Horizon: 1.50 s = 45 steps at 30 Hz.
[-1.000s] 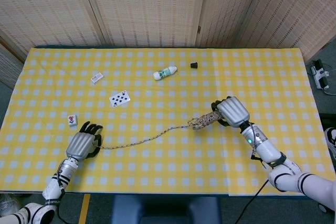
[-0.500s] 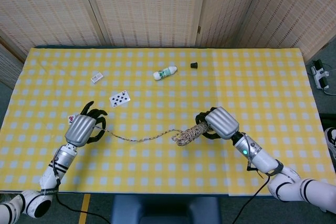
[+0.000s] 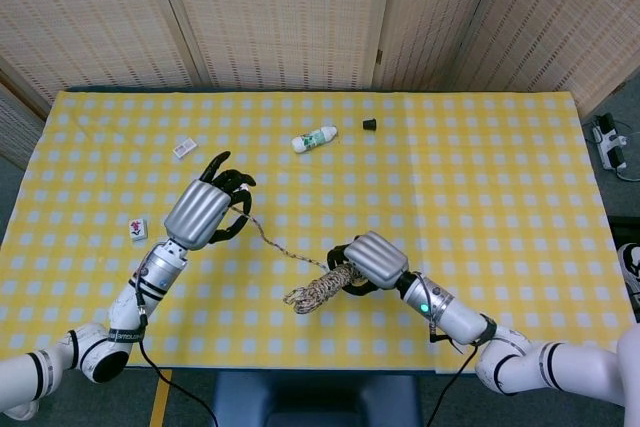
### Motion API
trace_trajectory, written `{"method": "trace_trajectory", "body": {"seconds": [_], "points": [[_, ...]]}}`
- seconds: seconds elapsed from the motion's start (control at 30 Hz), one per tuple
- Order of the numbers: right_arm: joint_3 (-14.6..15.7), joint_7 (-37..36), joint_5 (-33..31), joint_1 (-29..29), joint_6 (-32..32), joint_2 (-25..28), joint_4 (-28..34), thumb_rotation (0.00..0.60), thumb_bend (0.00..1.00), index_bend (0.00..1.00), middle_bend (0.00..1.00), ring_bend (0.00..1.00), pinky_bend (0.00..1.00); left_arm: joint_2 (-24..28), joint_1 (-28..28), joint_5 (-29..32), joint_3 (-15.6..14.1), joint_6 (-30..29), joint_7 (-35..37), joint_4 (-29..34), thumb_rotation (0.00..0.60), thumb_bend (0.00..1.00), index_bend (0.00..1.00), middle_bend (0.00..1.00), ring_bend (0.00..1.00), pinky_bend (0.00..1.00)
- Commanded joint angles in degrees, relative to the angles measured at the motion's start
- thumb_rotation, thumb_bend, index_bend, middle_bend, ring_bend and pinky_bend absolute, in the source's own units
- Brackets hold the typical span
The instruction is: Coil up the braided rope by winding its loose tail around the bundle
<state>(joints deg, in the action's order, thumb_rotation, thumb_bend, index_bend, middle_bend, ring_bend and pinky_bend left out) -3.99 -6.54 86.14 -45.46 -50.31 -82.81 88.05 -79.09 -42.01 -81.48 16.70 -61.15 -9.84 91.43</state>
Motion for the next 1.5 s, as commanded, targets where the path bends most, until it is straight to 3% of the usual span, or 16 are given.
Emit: {"method": "trace_trajectory", "body": {"seconds": [0.03, 0.2, 0.47, 0.67, 0.87, 1.17, 1.5], "points": [[-2.3, 2.6, -6.7, -1.1, 3.5, -2.9, 1.8, 0.6, 0.59, 0.78, 0.65, 0.69, 0.56, -1.2, -1.7, 0.9, 1.0, 0.6, -1.5, 1.7, 0.6, 0.54, 0.62, 0.34, 0.27, 0.07], [-5.7, 2.8, -16.0, -1.2, 4.5, -7.0, 1.9, 0.6, 0.62, 0.79, 0.66, 0.7, 0.57, -2.9, -3.4, 1.1, 1.3, -0.1, -3.5, 4.0, 0.6, 0.54, 0.62, 0.34, 0.27, 0.08], [-10.5, 1.8, -25.3, -0.8, 1.1, -14.6, -1.0, 0.6, 0.62, 0.79, 0.66, 0.7, 0.57, -3.7, -3.0, 1.1, -0.5, -2.0, -5.7, 7.6, 0.6, 0.56, 0.62, 0.34, 0.26, 0.08], [-14.0, -2.0, -27.0, 0.1, -3.4, -21.2, -5.5, 0.6, 0.62, 0.8, 0.66, 0.7, 0.57, -3.3, -1.0, -1.8, -3.4, -5.1, -6.0, 9.8, 0.6, 0.56, 0.62, 0.34, 0.26, 0.08], [-18.8, -11.0, -26.0, 1.9, -8.6, -26.3, -10.5, 0.6, 0.62, 0.8, 0.66, 0.7, 0.57, -2.2, 2.1, -5.8, -6.5, -9.6, -4.2, 10.4, 0.6, 0.56, 0.62, 0.34, 0.26, 0.07], [-23.9, -23.3, -22.7, 4.1, -11.6, -26.2, -12.8, 0.6, 0.62, 0.81, 0.67, 0.71, 0.58, -0.7, 7.7, -9.2, -10.6, -15.7, 1.2, 6.5, 0.6, 0.56, 0.62, 0.34, 0.26, 0.07], [-24.1, -32.9, -19.0, 6.8, -9.0, -20.0, -9.4, 0.6, 0.62, 0.81, 0.67, 0.72, 0.58, -1.1, 10.2, -3.3, -11.0, -13.4, 6.5, -0.9, 0.6, 0.56, 0.63, 0.34, 0.26, 0.07]]}}
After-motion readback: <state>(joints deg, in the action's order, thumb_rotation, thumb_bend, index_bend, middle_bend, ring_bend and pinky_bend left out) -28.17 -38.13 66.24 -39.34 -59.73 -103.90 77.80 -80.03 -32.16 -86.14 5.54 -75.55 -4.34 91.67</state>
